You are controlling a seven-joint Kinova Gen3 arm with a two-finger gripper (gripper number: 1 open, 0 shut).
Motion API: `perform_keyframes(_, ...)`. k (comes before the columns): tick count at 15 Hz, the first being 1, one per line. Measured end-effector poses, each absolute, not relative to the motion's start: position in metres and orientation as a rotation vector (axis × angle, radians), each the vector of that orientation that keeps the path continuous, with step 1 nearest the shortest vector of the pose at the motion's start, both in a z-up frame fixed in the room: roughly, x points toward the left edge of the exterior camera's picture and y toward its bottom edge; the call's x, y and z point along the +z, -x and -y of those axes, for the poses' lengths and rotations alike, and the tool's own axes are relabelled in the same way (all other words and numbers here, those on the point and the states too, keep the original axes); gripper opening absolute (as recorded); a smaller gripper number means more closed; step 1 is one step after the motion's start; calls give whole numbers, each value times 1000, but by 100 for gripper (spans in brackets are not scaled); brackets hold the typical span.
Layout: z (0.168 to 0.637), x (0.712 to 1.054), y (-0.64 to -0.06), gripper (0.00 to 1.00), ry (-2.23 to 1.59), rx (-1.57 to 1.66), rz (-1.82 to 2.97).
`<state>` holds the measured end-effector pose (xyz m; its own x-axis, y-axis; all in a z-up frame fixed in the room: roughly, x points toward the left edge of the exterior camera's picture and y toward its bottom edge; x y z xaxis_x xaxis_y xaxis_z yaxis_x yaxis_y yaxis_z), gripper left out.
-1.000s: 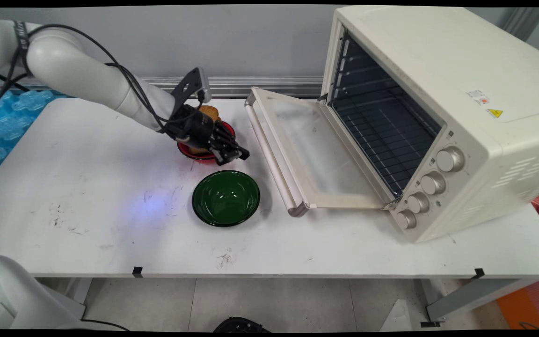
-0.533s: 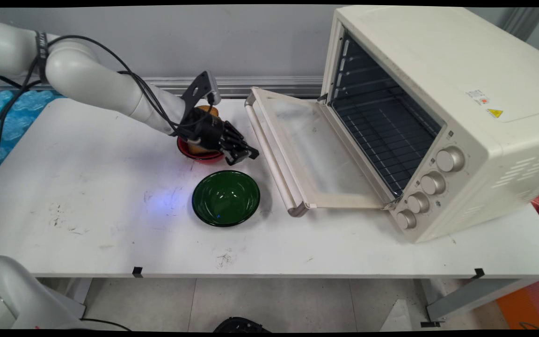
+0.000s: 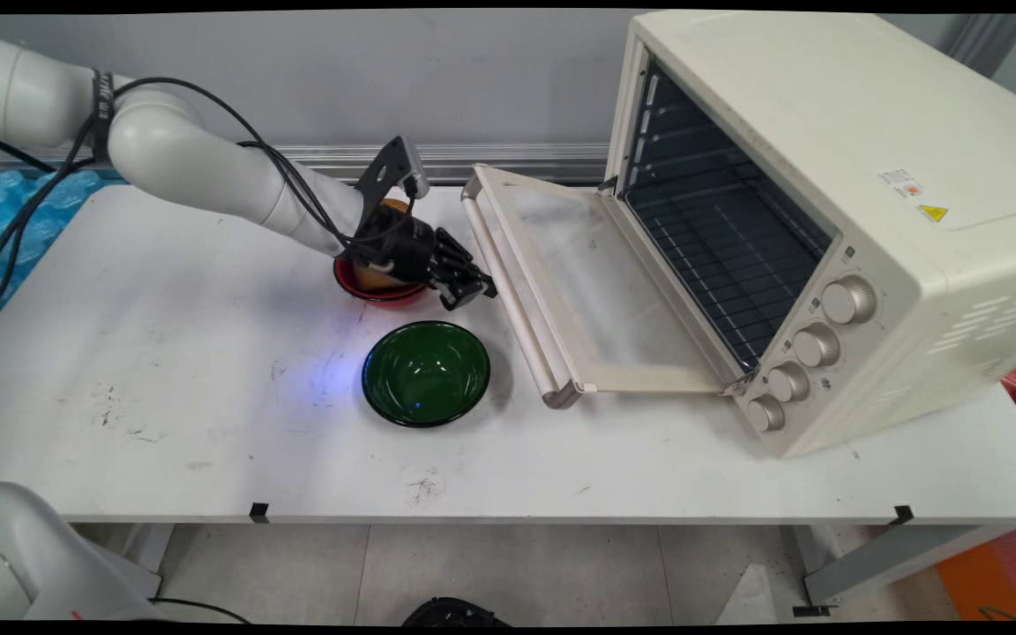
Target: Close the oven
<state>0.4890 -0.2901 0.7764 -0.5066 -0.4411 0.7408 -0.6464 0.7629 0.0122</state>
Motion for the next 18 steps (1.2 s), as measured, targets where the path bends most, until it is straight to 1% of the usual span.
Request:
perform_keyframes(10,300,789,-482,0,-804,364,2151)
perform_keyframes(18,325,819,-471,0,-789,406,2105)
